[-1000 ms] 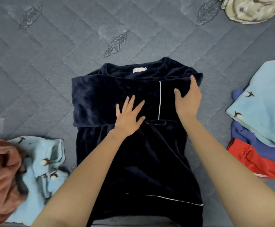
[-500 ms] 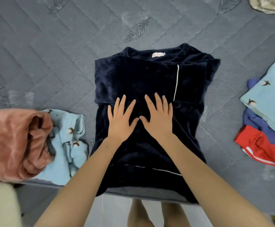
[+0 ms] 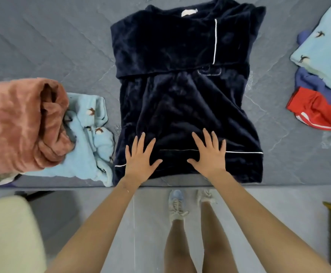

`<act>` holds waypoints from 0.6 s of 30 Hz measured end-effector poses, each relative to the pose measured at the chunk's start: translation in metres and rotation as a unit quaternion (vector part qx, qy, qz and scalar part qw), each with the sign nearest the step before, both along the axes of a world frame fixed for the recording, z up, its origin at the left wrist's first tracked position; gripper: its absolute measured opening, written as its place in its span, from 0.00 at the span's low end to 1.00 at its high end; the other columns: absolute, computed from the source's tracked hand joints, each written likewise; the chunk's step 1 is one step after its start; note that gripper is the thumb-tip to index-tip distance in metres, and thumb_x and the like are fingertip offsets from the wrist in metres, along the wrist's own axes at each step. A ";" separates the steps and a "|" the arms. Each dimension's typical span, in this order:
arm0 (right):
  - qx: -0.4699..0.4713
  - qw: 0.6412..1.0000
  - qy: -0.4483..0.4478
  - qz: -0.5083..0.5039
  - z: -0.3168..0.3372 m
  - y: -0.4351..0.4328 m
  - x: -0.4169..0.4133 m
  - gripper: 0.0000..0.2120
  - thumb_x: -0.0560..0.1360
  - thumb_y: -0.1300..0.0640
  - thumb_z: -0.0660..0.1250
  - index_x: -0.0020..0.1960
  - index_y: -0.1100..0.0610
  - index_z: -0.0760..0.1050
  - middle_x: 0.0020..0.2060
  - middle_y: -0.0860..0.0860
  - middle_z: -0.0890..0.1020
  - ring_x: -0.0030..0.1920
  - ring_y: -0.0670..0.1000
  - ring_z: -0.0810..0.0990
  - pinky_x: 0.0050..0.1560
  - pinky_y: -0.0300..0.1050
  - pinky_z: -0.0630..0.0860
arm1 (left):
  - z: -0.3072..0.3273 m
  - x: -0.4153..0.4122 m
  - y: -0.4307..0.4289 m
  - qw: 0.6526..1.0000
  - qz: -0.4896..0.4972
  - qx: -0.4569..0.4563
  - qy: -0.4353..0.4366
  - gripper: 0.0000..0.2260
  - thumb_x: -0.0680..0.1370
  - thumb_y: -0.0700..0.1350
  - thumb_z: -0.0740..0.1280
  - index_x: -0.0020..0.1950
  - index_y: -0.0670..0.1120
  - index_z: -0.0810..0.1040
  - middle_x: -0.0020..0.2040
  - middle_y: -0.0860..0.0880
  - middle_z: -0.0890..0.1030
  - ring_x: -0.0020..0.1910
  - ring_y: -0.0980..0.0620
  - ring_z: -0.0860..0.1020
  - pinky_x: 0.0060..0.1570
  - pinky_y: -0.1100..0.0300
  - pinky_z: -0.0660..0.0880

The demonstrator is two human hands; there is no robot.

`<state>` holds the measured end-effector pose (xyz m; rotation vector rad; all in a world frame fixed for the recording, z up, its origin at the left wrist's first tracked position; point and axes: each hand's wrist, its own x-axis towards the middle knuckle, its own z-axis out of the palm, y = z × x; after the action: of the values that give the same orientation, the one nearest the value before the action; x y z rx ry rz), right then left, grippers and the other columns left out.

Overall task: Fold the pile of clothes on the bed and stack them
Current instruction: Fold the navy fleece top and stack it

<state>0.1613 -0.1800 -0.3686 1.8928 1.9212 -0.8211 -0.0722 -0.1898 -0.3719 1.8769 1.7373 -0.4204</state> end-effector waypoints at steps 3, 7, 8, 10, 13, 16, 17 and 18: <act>-0.031 0.999 -0.028 0.005 -0.006 -0.023 0.007 0.44 0.75 0.40 0.67 0.79 0.44 0.42 0.79 0.51 0.43 0.78 0.57 0.41 0.74 0.66 0.43 | -0.008 -0.002 -0.020 0.996 -0.073 0.002 0.055 0.34 0.79 0.62 0.61 0.80 0.54 0.50 0.80 0.47 0.41 0.78 0.43 0.40 0.74 0.38 0.41; 0.030 0.999 -0.030 0.004 -0.017 -0.041 0.015 0.32 0.79 0.49 0.65 0.78 0.48 0.54 0.78 0.53 0.54 0.78 0.56 0.49 0.74 0.63 0.46 | -0.016 0.002 -0.030 0.995 -0.054 0.081 0.034 0.22 0.79 0.53 0.65 0.72 0.49 0.69 0.79 0.43 0.55 0.78 0.40 0.48 0.74 0.37 0.43; 0.050 0.998 -0.023 -0.001 -0.019 -0.041 0.016 0.28 0.79 0.51 0.63 0.77 0.49 0.58 0.76 0.53 0.58 0.77 0.56 0.52 0.74 0.62 0.47 | -0.018 0.004 -0.030 0.993 -0.056 0.100 0.029 0.20 0.78 0.51 0.68 0.68 0.46 0.73 0.78 0.42 0.59 0.78 0.39 0.52 0.73 0.36 0.45; 0.090 0.996 -0.008 -0.014 -0.024 -0.038 0.017 0.21 0.80 0.53 0.62 0.72 0.51 0.66 0.70 0.53 0.67 0.72 0.57 0.61 0.74 0.59 0.51 | -0.023 0.008 -0.032 0.988 -0.065 0.133 0.032 0.17 0.75 0.48 0.72 0.61 0.43 0.76 0.74 0.38 0.66 0.75 0.36 0.59 0.72 0.34 0.50; 0.132 0.991 0.007 -0.030 -0.028 -0.033 0.021 0.16 0.79 0.54 0.64 0.66 0.54 0.72 0.62 0.53 0.72 0.64 0.57 0.68 0.70 0.55 0.57 | -0.030 0.011 -0.034 0.981 -0.063 0.182 0.018 0.17 0.71 0.46 0.76 0.56 0.41 0.78 0.69 0.36 0.71 0.72 0.33 0.65 0.70 0.32 0.56; 0.176 0.982 0.025 -0.058 -0.029 -0.039 0.029 0.19 0.74 0.50 0.71 0.61 0.57 0.72 0.59 0.55 0.71 0.62 0.58 0.69 0.67 0.54 0.61 | -0.035 0.011 -0.042 0.974 -0.077 0.211 -0.012 0.17 0.72 0.49 0.75 0.54 0.41 0.79 0.67 0.37 0.73 0.71 0.35 0.67 0.69 0.31 0.58; 0.176 0.982 0.034 -0.062 -0.029 -0.044 0.032 0.21 0.72 0.49 0.73 0.60 0.57 0.72 0.59 0.55 0.72 0.63 0.58 0.69 0.68 0.54 0.61 | -0.035 0.011 -0.045 0.975 -0.085 0.207 -0.014 0.16 0.72 0.50 0.75 0.53 0.40 0.80 0.67 0.38 0.74 0.71 0.35 0.68 0.69 0.31 0.58; 0.172 0.983 0.043 -0.056 -0.031 -0.051 0.036 0.23 0.71 0.48 0.73 0.61 0.57 0.72 0.60 0.55 0.72 0.65 0.57 0.68 0.70 0.55 0.60 | -0.036 0.012 -0.048 0.975 -0.089 0.202 -0.013 0.15 0.72 0.49 0.75 0.51 0.40 0.80 0.66 0.38 0.75 0.70 0.36 0.69 0.69 0.31 0.59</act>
<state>0.1973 -0.2306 -0.3992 2.2142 2.1371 -0.6427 -0.0600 -0.2381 -0.4079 2.3224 1.7422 -0.1082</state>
